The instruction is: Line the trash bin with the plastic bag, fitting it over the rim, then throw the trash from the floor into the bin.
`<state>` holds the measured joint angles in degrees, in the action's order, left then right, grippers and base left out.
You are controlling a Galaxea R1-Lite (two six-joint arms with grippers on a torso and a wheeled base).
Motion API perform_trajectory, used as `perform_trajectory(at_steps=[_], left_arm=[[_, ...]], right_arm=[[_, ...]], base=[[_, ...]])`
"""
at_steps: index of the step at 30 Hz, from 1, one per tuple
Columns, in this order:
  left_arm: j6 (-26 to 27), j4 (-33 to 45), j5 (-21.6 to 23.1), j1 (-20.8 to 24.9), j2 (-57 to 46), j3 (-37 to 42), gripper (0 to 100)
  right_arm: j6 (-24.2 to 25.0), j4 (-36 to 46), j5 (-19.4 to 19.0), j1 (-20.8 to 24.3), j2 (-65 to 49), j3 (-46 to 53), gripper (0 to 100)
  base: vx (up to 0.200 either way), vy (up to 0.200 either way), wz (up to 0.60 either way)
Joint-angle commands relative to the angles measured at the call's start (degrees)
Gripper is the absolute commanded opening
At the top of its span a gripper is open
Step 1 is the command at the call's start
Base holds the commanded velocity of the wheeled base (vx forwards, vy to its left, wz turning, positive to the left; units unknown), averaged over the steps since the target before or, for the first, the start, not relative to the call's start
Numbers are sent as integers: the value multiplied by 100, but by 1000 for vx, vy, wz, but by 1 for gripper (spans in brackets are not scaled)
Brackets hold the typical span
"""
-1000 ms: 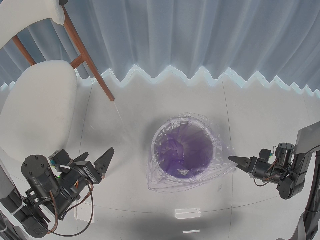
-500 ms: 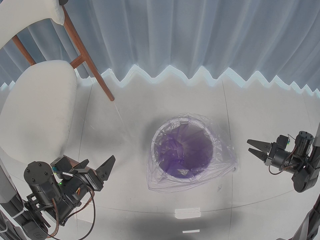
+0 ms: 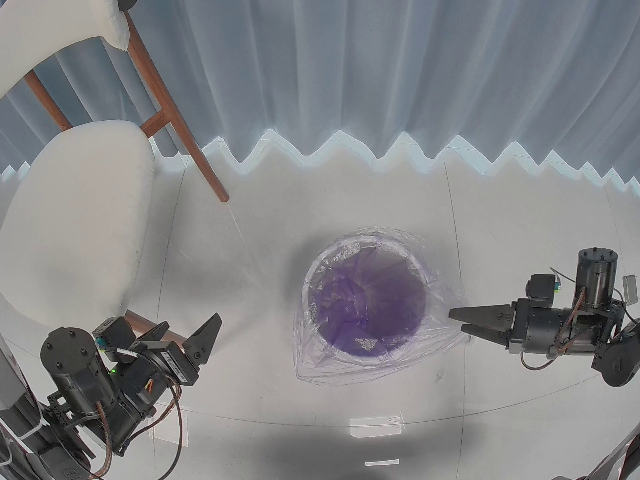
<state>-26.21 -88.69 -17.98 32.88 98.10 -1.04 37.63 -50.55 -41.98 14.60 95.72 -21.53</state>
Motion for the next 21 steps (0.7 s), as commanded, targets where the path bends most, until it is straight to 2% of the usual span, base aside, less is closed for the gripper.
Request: perform_trajectory(at_steps=[1, 4, 8, 11, 21], left_arm=[[11, 0, -74, -1, -36, 104, 100], [19, 0, -83, -1, -45, 104, 100], [2, 0, -232, 8, -63, 104, 100], [-16, 0, -259, 8, -89, 104, 100], [-16, 0, -267, 8, -63, 104, 100]], right_arm=[[-889, 380, 2432, 1203, 1001, -1284, 100], [-1074, 362, 2564, 1299, 1282, -1477, 100], [-2085, 327, 3513, 1141, 2091, -1618, 100], [-2331, 11, 3557, 1001, 2276, -1644, 100], [-2603, -16, 3592, 640, 2574, -2004, 100]], base=[[0, 0, 0], [0, 0, 0], [0, 0, 0], [0, 0, 0], [0, 0, 0]])
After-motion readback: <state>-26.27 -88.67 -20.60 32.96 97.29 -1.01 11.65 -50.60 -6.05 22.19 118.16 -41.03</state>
